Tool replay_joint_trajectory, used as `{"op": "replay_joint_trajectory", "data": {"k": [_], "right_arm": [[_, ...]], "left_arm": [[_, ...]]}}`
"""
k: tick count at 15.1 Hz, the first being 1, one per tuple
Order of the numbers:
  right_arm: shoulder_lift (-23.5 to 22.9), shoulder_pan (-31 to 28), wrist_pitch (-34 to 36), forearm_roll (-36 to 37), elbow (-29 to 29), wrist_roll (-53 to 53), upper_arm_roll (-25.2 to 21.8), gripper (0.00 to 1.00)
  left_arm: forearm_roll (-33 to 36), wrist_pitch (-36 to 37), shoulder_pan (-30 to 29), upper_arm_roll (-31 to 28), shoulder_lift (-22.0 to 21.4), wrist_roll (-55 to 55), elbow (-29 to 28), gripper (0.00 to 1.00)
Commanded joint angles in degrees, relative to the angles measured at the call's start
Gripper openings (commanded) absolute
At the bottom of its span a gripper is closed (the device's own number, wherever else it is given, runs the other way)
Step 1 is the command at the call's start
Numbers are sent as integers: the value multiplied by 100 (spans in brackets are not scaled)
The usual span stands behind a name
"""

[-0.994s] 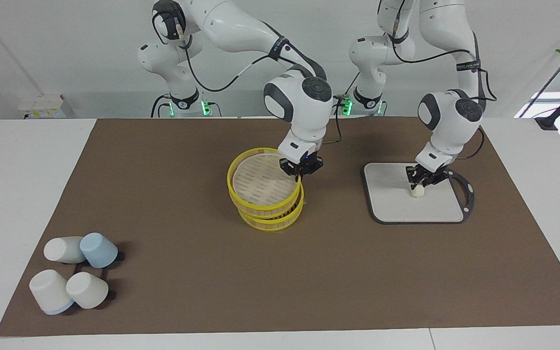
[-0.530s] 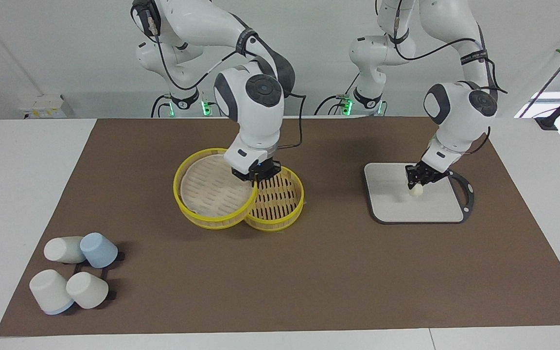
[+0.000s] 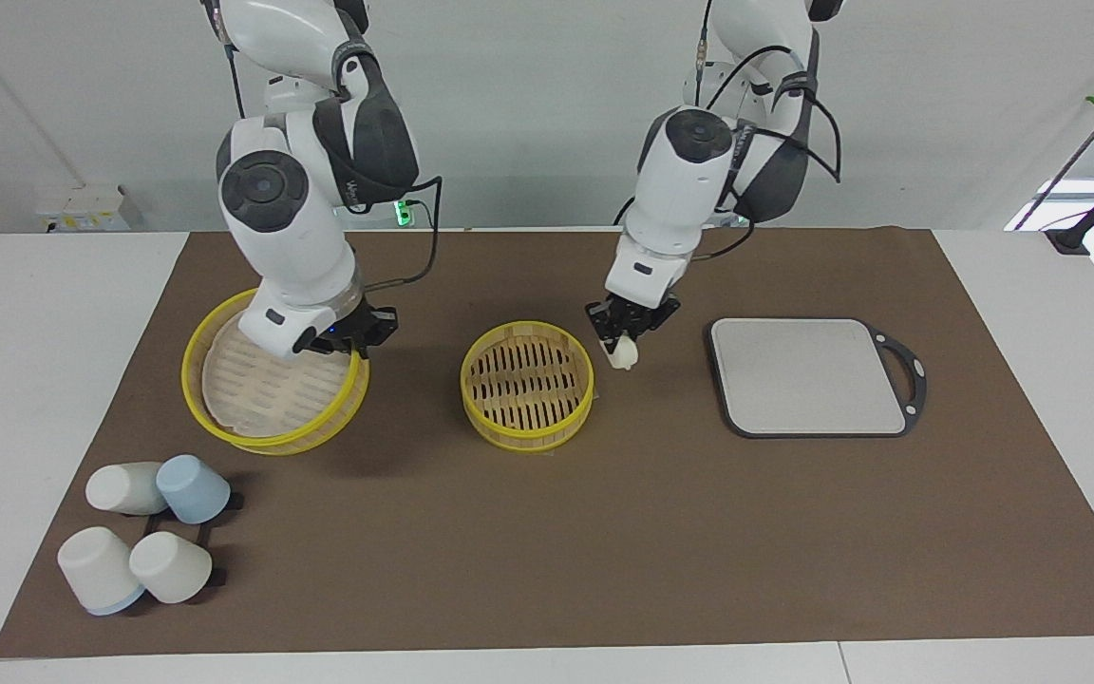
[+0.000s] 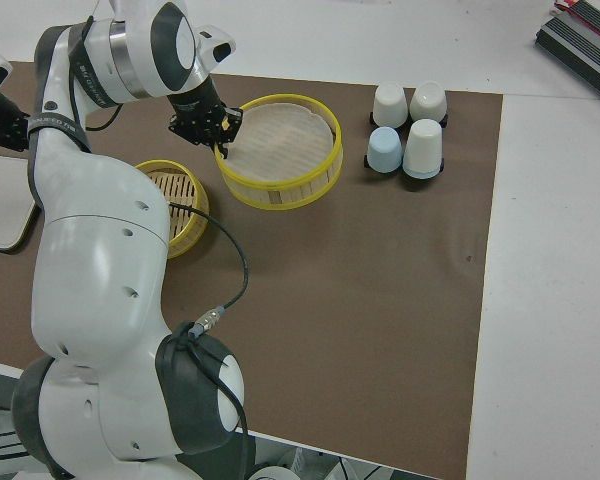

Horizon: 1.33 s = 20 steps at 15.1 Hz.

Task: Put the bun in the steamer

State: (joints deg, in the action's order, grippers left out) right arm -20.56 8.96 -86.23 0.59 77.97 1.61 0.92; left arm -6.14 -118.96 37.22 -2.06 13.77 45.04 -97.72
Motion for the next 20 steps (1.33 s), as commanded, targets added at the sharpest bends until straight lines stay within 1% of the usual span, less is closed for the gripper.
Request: {"op": "replay_joint_trajectory", "data": {"k": [1,2,3,5,6,8,9,10,11,12,14,16,20], "right_arm": [[315,-280,18,-77,394,427,66,0],[324,-289,44,-77,438,454,66,0],[324,-281,45,-77,447,437,66,0],[324,-281,18,-77,447,437,66,0],[324,-281,18,-77,447,437,66,0],[324,-254,18,-77,447,411,66,0],[324,-254,10,-77,447,402,66,0],[324,-254,10,-77,447,402,66,0],[324,-246,10,-77,447,402,66,0],[324,-254,1,-77,447,402,66,0],[324,-254,1,-77,447,402,66,0],[324,-254,1,-77,447,402,66,0],[324,-254,-8,-77,447,402,66,0]], "left_arm": [[60,-372,478,-119,484,268,68,28],[165,-512,688,-128,730,364,69,29],[270,-723,769,-119,854,400,8,29],[359,-1084,787,-119,917,374,-238,29],[524,-1155,822,-110,943,365,-265,29],[596,-1243,875,-110,1049,365,-292,30],[596,-1235,884,-110,1049,365,-292,33],[596,-1234,884,-110,1049,365,-301,53],[596,-1234,893,-110,1049,391,-292,81],[588,-1208,884,-110,1040,409,-283,100],[570,-1077,823,-102,944,401,-292,100],[526,-709,657,-102,611,348,-292,100],[526,433,-98,-119,-311,217,-301,100]]}}
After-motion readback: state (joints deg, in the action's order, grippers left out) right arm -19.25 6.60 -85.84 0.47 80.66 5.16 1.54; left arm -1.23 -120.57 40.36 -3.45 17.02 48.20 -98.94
